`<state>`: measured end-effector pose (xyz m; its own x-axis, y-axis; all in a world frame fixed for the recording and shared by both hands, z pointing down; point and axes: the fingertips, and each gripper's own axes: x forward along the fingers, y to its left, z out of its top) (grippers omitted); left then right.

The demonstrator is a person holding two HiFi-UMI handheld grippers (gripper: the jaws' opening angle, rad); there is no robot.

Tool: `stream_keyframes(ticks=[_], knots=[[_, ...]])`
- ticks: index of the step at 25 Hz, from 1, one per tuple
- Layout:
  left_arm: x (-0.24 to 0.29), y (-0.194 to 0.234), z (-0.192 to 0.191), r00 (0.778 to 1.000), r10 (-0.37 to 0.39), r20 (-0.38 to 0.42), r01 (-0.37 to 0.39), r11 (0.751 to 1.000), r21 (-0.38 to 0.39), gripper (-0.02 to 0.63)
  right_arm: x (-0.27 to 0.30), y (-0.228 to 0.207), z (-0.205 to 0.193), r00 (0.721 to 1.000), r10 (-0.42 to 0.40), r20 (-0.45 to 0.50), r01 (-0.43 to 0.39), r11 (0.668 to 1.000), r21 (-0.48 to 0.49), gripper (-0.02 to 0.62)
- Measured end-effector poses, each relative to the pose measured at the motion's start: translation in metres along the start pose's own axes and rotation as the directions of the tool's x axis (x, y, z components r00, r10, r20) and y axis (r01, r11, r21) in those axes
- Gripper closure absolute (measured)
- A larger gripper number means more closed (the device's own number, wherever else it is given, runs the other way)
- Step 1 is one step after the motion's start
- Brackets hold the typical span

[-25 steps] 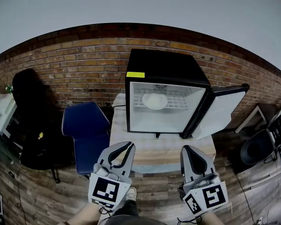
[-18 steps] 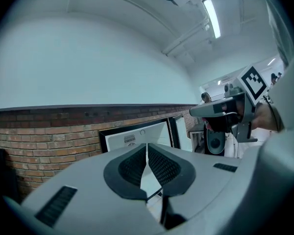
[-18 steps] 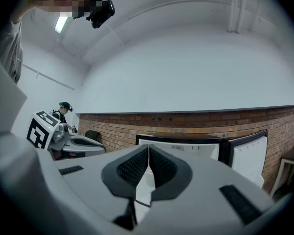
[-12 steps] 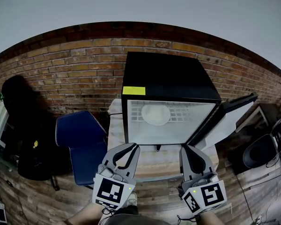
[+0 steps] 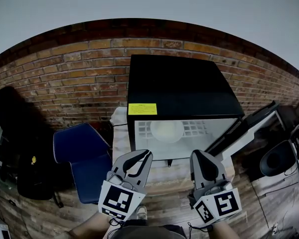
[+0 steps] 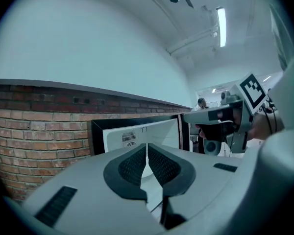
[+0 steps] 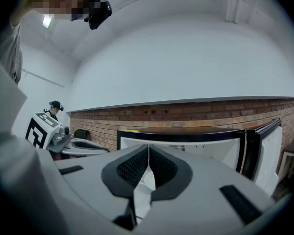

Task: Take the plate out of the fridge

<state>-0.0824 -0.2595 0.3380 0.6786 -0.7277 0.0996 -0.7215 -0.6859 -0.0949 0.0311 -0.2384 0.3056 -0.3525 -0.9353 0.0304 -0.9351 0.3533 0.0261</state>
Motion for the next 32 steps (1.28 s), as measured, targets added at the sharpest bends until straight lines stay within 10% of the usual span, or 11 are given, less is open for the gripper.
stream_keyframes(ticks=[18, 29, 32], knots=[[0.038, 0.007, -0.01, 1.0, 0.027, 0.016, -0.023, 0.981, -0.195, 0.58, 0.04, -0.037, -0.028, 0.999, -0.004, -0.049, 0.011, 0.992, 0.129, 0.563], [0.064, 0.008, -0.024, 0.999, 0.039, -0.009, -0.039, 0.896, -0.442, 0.577, 0.06, -0.063, -0.049, 0.996, 0.049, -0.071, -0.023, 0.944, 0.329, 0.427], [0.07, 0.008, -0.027, 1.0, 0.027, 0.01, -0.018, 0.846, -0.532, 0.477, 0.064, -0.069, -0.063, 0.994, 0.062, -0.09, -0.02, 0.913, 0.408, 0.424]])
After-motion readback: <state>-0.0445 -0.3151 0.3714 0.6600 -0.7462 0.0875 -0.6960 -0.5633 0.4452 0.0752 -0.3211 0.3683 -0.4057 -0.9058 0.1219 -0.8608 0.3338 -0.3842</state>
